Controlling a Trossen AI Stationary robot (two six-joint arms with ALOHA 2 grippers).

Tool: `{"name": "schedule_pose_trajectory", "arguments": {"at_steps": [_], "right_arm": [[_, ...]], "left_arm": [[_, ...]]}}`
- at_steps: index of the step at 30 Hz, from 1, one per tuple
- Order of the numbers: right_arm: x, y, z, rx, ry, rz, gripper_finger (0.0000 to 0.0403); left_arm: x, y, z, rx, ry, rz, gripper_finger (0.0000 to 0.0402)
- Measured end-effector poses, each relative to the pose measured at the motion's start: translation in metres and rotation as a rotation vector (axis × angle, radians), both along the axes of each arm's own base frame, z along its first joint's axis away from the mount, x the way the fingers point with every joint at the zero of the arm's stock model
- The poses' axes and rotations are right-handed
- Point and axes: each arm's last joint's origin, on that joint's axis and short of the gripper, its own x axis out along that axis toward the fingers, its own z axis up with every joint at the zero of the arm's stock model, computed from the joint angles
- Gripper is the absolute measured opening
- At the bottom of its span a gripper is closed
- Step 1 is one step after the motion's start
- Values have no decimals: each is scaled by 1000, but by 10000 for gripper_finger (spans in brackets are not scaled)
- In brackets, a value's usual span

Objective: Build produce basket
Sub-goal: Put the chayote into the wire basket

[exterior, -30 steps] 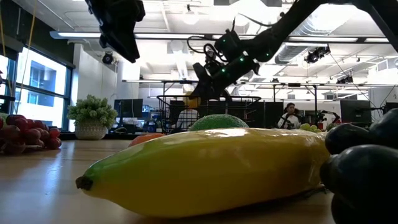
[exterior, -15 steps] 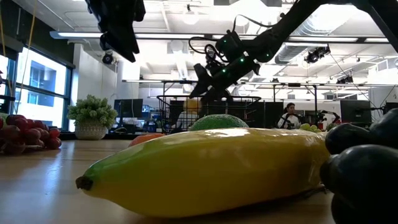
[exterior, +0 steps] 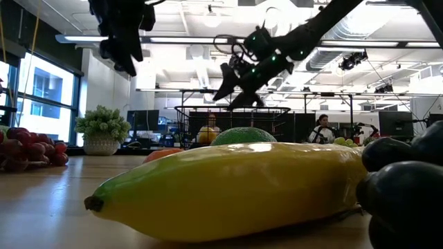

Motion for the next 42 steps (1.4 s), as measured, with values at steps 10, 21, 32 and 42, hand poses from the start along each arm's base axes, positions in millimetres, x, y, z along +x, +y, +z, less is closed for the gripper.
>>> {"name": "schedule_pose_trajectory", "arguments": {"at_steps": [10, 21, 32, 42], "right_arm": [[-17, 17, 45, -32, -33, -27, 284], [-9, 66, 65, -71, -22, 13, 284], [5, 116, 61, -73, 26, 61, 284], [8, 137, 57, -62, 69, 71, 284]], "left_arm": [[-7, -17, -5, -96, 107, 60, 317], [-16, -50, -13, -99, 271, 185, 317], [-36, -78, -71, -113, 454, 271, 317], [-40, -80, -83, -74, 506, 237, 316]]}}
